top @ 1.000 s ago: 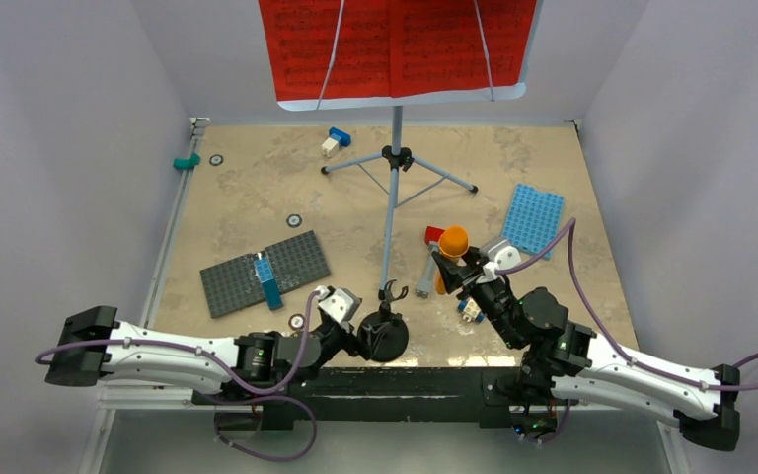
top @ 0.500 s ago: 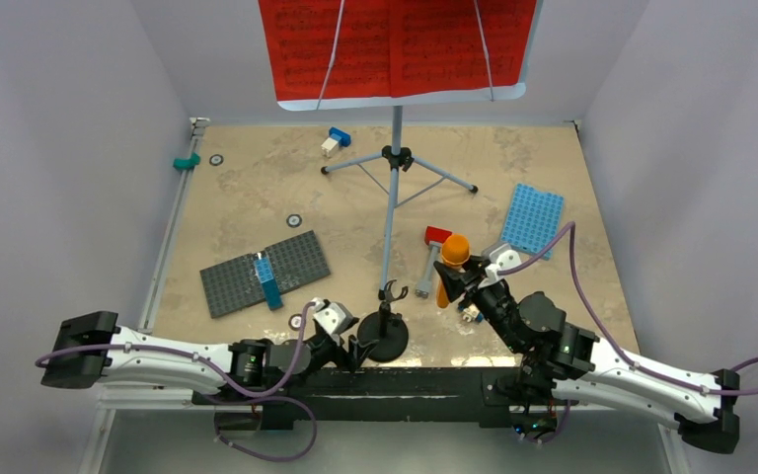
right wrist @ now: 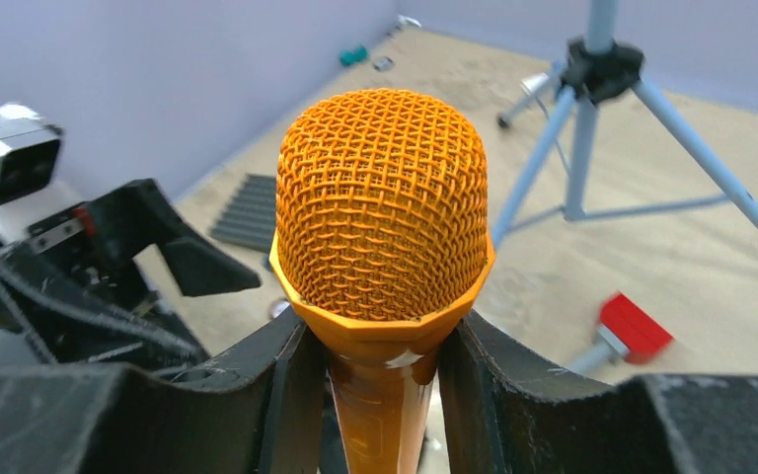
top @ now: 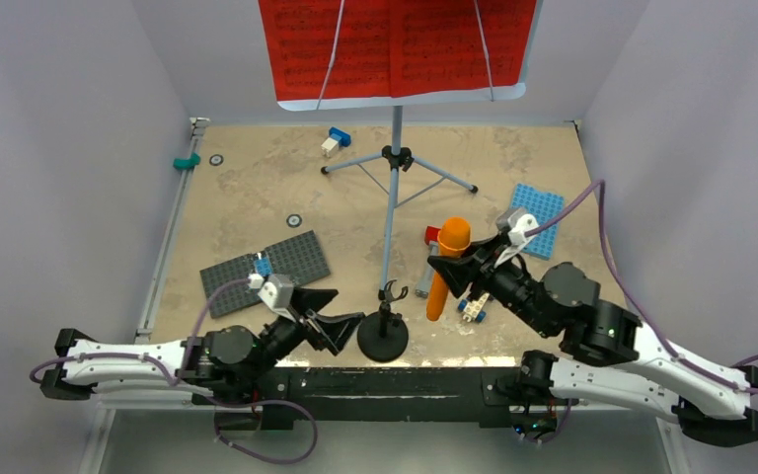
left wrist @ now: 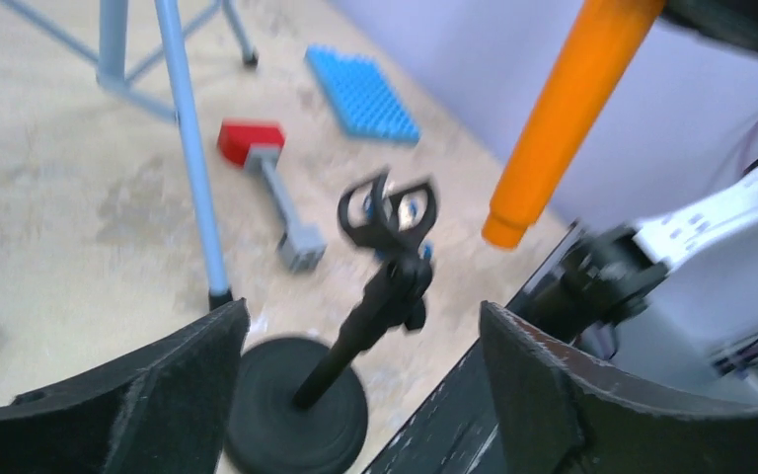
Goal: Pack up the instrument practice props
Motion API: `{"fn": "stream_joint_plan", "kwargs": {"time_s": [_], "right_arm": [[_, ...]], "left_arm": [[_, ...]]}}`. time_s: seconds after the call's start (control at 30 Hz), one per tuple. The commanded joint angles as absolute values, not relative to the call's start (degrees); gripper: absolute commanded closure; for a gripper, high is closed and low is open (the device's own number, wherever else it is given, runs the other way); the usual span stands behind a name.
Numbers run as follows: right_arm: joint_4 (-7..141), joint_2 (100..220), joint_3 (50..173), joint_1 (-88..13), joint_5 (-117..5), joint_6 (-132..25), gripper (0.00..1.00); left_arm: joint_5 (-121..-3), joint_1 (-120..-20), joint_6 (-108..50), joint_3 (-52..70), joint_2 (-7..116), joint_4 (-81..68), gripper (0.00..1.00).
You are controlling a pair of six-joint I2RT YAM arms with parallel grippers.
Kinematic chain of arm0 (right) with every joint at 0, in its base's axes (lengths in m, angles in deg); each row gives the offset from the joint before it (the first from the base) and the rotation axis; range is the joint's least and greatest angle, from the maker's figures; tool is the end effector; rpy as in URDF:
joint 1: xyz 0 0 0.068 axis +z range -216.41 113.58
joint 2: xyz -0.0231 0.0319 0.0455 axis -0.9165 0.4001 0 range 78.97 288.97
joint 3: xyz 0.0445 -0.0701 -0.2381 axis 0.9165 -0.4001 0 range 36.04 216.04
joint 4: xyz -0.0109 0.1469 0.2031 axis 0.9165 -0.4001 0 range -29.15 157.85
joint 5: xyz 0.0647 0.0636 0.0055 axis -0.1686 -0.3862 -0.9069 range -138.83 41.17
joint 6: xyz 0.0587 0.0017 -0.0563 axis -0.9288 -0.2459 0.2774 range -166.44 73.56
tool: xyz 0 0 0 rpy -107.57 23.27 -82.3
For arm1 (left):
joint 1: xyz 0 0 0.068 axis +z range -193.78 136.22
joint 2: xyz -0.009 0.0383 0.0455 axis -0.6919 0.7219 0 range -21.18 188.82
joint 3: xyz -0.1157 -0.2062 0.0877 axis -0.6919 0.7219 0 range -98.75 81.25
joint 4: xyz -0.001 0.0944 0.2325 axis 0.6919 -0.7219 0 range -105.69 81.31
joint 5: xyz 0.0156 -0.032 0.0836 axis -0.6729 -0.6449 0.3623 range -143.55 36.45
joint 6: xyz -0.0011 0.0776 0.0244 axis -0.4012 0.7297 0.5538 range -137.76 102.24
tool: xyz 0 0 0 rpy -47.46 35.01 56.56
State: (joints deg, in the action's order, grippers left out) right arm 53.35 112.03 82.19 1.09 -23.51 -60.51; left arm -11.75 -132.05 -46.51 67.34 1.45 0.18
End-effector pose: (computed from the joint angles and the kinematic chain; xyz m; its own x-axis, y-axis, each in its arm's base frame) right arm 0.0923 0.1441 0.3538 -0.1724 0.1580 -0.9723 -0.6491 0.7242 0.2328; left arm 0.0520 -0.1613 0.2311 -0.3487 -0.3336 -0.8759 0.6357 0.6025 -0.4826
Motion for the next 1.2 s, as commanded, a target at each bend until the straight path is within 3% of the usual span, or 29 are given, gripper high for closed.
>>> {"fn": "stream_joint_plan", "kwargs": {"time_s": [0.0, 0.2, 0.37, 0.6, 0.83, 1.17], "right_arm": [[46.99, 114.09, 92.44, 0.98, -31.15, -64.52, 1.0], [48.44, 122.64, 104.28, -1.22, -47.89, -69.0, 1.0], [54.19, 130.55, 107.06, -1.96, -56.98, -72.85, 1.0], [59.25, 135.31, 107.47, -1.96, -61.38, -75.89, 1.0], [64.31, 135.54, 105.53, -1.99, -66.08, -79.03, 1.0], [74.66, 134.47, 100.54, -1.87, -69.82, -82.27, 1.0]], "left_arm": [[-13.64, -132.29, -40.99, 60.84, -4.83, -3.62, 0.01], [-27.22, -132.29, -32.71, 52.32, -3.72, 3.42, 0.0], [-38.03, -132.2, -28.04, 44.81, 6.55, 5.62, 0.0], [-42.0, -130.94, -29.87, 43.85, 11.95, 7.93, 0.0], [-42.92, -128.57, -31.88, 45.27, 12.77, 8.13, 0.11], [-40.72, -127.64, -32.43, 47.77, 13.54, 14.27, 0.13]]}}
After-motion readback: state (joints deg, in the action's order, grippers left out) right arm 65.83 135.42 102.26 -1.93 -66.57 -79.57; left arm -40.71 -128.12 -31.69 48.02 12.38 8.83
